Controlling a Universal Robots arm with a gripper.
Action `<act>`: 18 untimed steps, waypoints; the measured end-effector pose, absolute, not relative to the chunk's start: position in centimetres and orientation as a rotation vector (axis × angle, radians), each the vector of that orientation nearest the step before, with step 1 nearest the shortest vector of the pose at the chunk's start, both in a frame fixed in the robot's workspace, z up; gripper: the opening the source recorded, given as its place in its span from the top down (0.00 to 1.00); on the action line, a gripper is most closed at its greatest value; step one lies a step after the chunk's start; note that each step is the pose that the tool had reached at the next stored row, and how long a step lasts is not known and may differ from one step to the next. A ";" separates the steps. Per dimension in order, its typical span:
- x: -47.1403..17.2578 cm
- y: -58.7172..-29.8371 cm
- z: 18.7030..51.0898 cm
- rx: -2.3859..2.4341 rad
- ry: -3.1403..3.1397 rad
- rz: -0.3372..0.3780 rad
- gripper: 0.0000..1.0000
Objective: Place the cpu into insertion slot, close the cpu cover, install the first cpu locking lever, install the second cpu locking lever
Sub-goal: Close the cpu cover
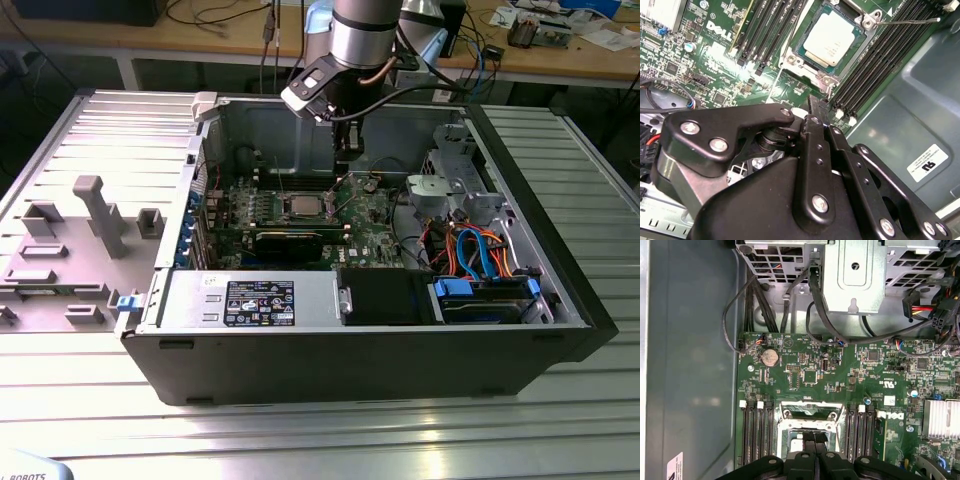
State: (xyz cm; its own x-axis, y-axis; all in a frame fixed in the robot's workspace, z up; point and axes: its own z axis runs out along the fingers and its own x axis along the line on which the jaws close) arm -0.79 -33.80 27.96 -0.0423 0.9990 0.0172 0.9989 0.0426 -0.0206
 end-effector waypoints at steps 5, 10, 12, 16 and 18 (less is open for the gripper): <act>-0.5 -33.8 28.0 -2.155 -2.249 0.005 0.89; -0.2 -33.8 28.0 -2.155 -2.249 0.005 0.89; -0.1 -33.8 28.0 -2.155 -2.249 0.005 0.89; 0.2 -33.8 28.0 -2.155 -2.249 0.005 0.89; 0.3 -33.8 28.0 -2.155 -2.249 0.005 0.89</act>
State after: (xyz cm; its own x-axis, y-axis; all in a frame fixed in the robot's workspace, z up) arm 0.25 -33.80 27.96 -0.0424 0.9990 0.0172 0.9989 0.0427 -0.0206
